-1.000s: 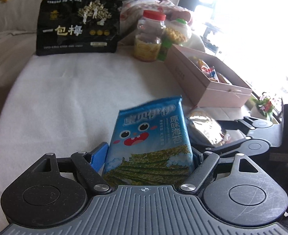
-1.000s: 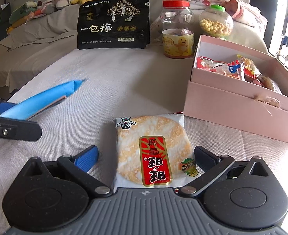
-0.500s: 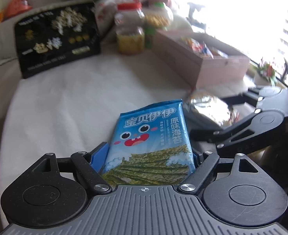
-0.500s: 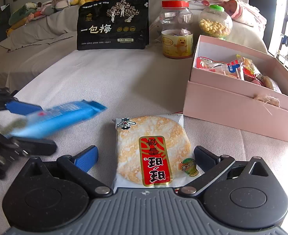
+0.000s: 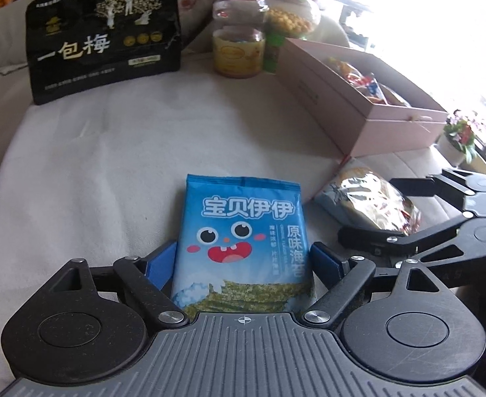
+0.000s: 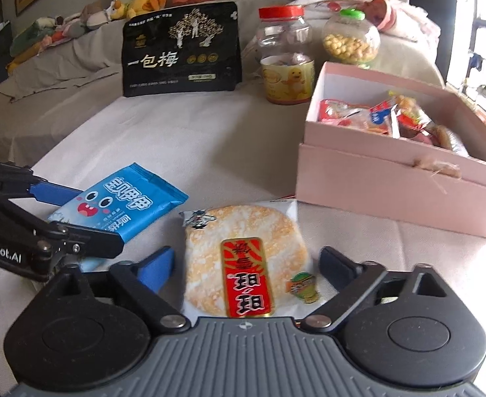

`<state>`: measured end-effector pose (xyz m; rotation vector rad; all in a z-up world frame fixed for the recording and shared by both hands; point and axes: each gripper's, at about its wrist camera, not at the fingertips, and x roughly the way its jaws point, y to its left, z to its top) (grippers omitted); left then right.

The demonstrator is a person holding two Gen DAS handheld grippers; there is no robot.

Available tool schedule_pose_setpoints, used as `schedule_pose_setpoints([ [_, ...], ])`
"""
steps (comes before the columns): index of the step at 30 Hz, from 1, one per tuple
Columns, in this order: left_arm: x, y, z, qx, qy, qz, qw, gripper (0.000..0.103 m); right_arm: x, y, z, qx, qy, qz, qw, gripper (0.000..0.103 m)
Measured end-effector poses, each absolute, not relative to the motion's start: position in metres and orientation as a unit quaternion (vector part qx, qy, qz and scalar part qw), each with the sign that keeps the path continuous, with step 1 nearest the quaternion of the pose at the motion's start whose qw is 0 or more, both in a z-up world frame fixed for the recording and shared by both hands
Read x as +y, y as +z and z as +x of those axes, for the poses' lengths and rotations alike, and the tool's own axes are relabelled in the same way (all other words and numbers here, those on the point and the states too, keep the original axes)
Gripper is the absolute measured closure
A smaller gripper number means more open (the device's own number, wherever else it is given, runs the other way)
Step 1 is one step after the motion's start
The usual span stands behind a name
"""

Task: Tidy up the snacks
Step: 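Close right tool on the round rice cracker packet while left tool holds the seaweed packet, then carry both packets into the pink box and open both tools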

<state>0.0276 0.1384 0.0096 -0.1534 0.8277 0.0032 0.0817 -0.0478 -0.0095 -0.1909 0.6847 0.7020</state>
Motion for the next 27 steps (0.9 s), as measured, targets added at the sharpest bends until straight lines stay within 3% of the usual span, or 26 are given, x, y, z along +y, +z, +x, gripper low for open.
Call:
schedule_pose_setpoints([
  [2,0.14,0.011,0.03,0.402,0.004,-0.077,0.913,0.013,-0.051,-0.007,0.082,0.326,0.339,-0.096,0.877,0.026],
  [18,0.063,0.044,-0.014,0.392,-0.086,-0.044,0.915,0.015,-0.151,0.043,0.013,0.263,0.317,-0.141,0.9,0.026],
  [23,0.041,0.108,-0.005,0.293,-0.111,-0.03,0.949,0.015,-0.191,0.116,0.016,0.165,0.287,-0.111,0.937,0.026],
  [27,0.032,0.146,0.049,0.203,-0.106,-0.045,0.972,0.015,-0.197,0.168,0.052,0.117,0.276,-0.091,0.95,0.026],
])
